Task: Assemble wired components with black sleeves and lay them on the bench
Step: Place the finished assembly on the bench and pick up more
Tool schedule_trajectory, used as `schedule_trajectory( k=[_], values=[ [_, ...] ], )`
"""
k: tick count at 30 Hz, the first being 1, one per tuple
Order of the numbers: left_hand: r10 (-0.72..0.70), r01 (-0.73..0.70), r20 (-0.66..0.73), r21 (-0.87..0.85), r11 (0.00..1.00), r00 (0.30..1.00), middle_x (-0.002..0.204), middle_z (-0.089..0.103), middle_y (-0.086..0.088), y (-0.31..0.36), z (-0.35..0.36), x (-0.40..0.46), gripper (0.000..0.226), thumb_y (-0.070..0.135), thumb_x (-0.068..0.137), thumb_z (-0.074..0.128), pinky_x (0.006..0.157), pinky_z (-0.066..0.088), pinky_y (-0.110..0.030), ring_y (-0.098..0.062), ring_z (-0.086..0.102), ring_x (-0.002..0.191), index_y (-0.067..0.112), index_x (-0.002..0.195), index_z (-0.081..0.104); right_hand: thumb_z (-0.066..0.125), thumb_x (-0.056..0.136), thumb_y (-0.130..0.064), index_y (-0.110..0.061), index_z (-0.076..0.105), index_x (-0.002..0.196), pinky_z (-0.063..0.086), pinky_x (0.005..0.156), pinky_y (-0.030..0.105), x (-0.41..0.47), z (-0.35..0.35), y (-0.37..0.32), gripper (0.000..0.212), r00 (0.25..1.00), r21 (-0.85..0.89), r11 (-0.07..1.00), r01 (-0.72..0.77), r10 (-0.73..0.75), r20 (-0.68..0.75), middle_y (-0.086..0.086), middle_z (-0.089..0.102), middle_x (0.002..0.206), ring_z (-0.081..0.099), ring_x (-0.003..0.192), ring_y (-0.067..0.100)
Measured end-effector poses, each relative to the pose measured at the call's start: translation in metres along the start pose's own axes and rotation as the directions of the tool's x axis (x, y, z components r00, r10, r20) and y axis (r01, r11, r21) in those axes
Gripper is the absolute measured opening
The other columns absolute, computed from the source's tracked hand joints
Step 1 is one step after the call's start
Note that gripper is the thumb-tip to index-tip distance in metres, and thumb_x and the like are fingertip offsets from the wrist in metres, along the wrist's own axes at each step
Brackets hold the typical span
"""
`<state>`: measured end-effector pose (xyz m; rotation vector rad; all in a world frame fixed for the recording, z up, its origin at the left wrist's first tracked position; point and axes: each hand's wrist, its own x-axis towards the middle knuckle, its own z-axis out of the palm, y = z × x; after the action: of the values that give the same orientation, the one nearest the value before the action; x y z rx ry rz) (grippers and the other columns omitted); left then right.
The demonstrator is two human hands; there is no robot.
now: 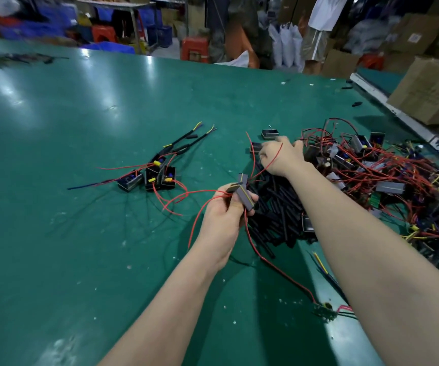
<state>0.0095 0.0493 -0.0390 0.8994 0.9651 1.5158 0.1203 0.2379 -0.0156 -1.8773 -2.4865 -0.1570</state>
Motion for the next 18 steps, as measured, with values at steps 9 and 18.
schedule_trajectory(
  k=[9,18],
  values=[
    [-0.209,0.211,0.028,-0.204,0.956,0.977,0.078,0.072,0.009,0.002,-0.001,0.005,0.017,0.023,0.101,0.039,0.051,0.039,-0.014,-0.001,0.057,0.057,0.02,0.104,0.055,0.046,0.093,-0.016,-0.022,0.068,0.11,0.013,0.091,0.039,-0.048,-0.016,0.017,0.028,0.91,0.038,0.999,0.037,-0.019,-0.413,-0.014,0.058,0.127,0.034,0.124,0.019],
    [-0.278,0.282,0.053,-0.284,0.916,0.959,0.086,0.073,-0.002,0.007,0.0,0.002,0.025,0.013,0.095,0.038,0.055,0.039,-0.022,-0.011,0.064,0.062,0.023,0.105,0.059,0.054,0.095,-0.019,-0.019,0.072,0.106,0.018,0.09,0.037,-0.157,-0.038,0.016,0.021,0.869,0.156,0.985,0.068,0.018,-0.494,-0.014,0.063,0.122,0.041,0.124,0.023]
  ],
)
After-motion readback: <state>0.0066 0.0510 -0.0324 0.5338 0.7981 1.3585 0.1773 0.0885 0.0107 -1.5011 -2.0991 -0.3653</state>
